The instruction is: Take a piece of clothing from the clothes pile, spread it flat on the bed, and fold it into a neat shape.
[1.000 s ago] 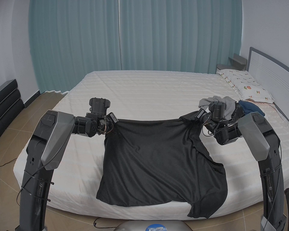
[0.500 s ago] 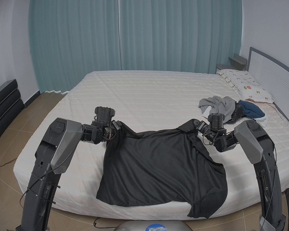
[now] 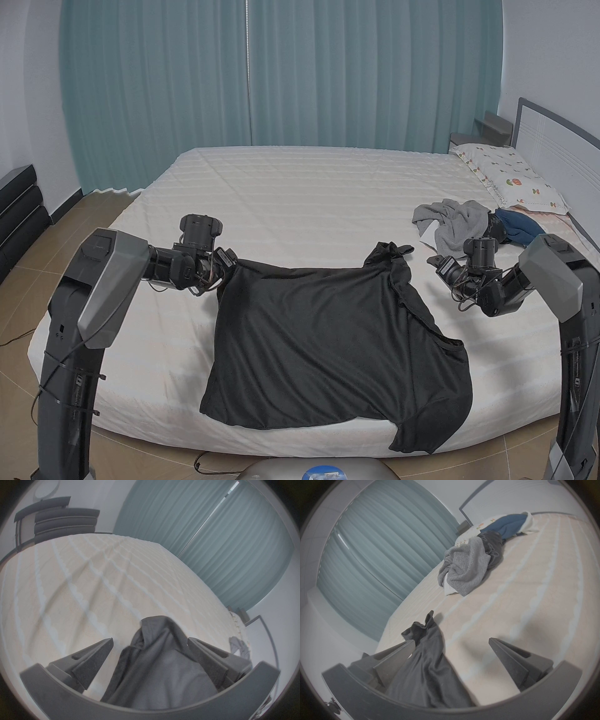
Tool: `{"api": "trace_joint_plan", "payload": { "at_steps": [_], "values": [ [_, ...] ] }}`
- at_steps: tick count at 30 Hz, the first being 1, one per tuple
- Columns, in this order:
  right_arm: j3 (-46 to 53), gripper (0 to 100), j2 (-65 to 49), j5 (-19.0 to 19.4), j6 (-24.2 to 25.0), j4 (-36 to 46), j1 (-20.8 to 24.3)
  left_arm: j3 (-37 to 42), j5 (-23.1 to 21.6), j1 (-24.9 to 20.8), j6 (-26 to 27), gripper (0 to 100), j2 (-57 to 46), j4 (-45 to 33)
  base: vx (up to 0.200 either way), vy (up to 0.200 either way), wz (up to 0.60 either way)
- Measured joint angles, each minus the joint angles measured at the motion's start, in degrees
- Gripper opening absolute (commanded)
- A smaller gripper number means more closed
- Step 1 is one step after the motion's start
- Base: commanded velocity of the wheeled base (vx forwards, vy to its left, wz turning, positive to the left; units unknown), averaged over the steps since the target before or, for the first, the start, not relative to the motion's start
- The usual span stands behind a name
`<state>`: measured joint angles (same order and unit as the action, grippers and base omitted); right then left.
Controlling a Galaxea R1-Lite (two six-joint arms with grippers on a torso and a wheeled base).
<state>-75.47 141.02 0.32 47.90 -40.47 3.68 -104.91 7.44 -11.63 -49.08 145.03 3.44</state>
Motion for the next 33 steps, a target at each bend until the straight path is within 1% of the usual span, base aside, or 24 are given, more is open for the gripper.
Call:
{"api": "trace_joint_plan", "payload": {
  "at_steps": [1, 2, 5, 10, 13, 16, 20, 23, 26, 33],
  "values": [
    [2.8, 100, -1.5, 1.4, 1.4, -1.2, 0.2, 0.9, -1.5, 0.5, -0.6, 100, -1.6, -0.3, 0.0, 0.0, 0.0],
    [4.0, 100, -2.2, 2.0, 1.9, -1.8, 0.3, 1.3, -2.1, 0.8, -0.8, 100, -2.3, -0.4, 0.0, 0.0, 0.0],
    [9.7, 100, -5.0, 4.9, 4.0, -5.6, 0.9, 4.2, -5.9, 2.1, -1.8, 100, -5.8, -0.8, 0.0, 0.0, 0.0],
    [15.9, 100, -7.9, 7.4, 5.9, -11.0, 1.9, 12.5, -11.6, 3.9, -3.5, 100, -10.8, -0.7, 0.0, 0.0, 0.0],
    [18.5, 100, -8.7, 8.7, 8.3, -13.9, 2.3, 18.2, -15.1, 4.1, -6.8, 100, -13.8, -0.3, 0.0, 0.0, 0.0],
    [20.2, 100, -9.1, 10.9, 11.6, -16.0, 2.3, 23.3, -19.2, 4.2, -10.8, 100, -17.2, 0.3, 0.0, 0.0, 0.0],
    [21.6, 100, -9.1, 13.3, 13.6, -17.2, 2.1, 28.5, -23.5, 3.9, -15.6, 100, -20.8, 3.5, 0.0, -0.2, 0.0],
    [22.1, 100, -8.9, 14.0, 14.0, -17.4, 2.1, 31.4, -25.4, 3.6, -17.6, 100, -22.3, 7.9, 0.0, -0.2, 0.0],
    [22.1, 100, -8.2, 14.4, 14.2, -17.7, 2.0, 34.0, -26.4, 3.3, -18.4, 100, -23.2, 10.1, 0.0, -0.2, 0.0],
    [21.5, 100, -6.5, 15.6, 14.3, -18.6, 1.2, 35.9, -26.4, 3.1, -18.8, 100, -23.7, 10.7, 0.0, 0.0, 0.0]
  ]
}}
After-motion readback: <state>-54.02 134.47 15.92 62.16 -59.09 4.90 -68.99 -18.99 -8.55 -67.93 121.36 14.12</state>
